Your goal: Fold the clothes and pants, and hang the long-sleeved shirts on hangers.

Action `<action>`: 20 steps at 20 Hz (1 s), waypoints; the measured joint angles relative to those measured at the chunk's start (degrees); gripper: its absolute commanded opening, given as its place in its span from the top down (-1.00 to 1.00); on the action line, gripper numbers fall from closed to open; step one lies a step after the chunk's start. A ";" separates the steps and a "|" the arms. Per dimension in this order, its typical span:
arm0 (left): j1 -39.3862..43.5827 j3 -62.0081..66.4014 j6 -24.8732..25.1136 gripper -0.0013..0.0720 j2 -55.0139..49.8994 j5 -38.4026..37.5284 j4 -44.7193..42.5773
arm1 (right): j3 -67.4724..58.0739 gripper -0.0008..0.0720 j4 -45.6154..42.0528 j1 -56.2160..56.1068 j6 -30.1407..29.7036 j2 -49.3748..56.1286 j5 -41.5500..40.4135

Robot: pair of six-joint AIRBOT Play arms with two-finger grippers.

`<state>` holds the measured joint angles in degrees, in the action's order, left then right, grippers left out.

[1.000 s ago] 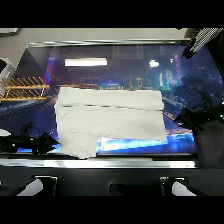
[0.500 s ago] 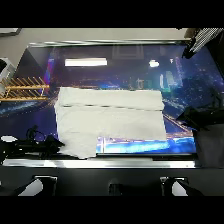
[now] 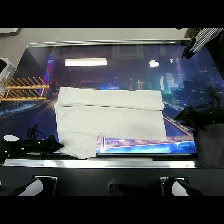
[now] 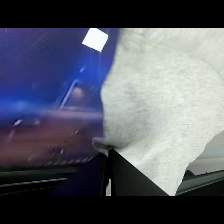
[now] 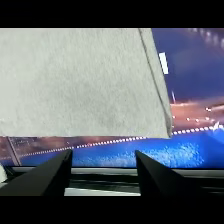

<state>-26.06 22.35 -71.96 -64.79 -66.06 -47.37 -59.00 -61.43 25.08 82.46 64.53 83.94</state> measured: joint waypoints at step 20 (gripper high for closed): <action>0.07 0.09 0.02 0.92 0.00 -0.81 0.07 | 19.74 0.54 1.55 0.02 -8.74 10.36 -16.22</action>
<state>-26.00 22.44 -71.94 -64.79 -66.87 -47.31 -39.27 -59.88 25.10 73.71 74.89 67.72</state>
